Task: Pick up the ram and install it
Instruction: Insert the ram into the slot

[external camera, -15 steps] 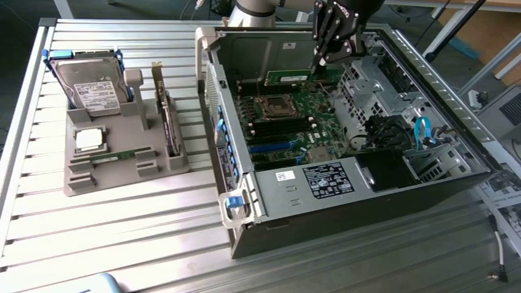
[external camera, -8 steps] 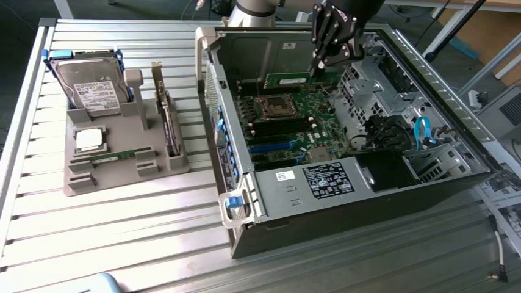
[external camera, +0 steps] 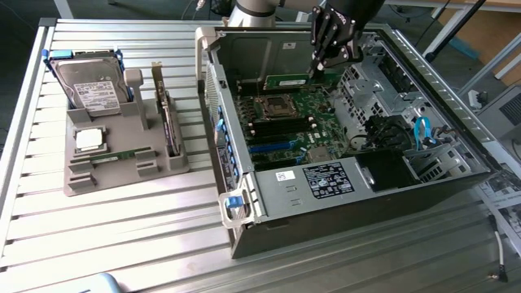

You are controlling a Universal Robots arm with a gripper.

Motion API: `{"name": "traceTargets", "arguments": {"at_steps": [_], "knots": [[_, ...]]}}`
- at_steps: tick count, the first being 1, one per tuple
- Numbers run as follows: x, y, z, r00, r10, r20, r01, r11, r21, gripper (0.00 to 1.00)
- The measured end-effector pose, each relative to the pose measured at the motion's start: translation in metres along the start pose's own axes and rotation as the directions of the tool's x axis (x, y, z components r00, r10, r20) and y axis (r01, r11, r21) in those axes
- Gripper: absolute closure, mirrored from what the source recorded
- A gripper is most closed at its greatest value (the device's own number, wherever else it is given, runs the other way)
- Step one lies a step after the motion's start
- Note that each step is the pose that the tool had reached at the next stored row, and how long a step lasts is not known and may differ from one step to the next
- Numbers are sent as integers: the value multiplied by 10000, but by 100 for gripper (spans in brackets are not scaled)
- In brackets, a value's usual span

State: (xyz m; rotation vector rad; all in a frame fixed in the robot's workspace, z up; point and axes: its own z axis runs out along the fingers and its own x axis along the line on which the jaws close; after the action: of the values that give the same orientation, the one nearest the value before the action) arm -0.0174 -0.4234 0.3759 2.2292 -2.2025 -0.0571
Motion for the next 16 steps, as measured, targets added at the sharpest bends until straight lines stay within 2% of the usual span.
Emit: {"name": "traceTargets", "arguments": {"at_steps": [11, 16], "knots": [[0, 0, 0, 10000, 1, 0, -1, 10000, 0, 88], [1, -76, -2, 10000, 0, 0, 0, 10000, 0, 88]]}}
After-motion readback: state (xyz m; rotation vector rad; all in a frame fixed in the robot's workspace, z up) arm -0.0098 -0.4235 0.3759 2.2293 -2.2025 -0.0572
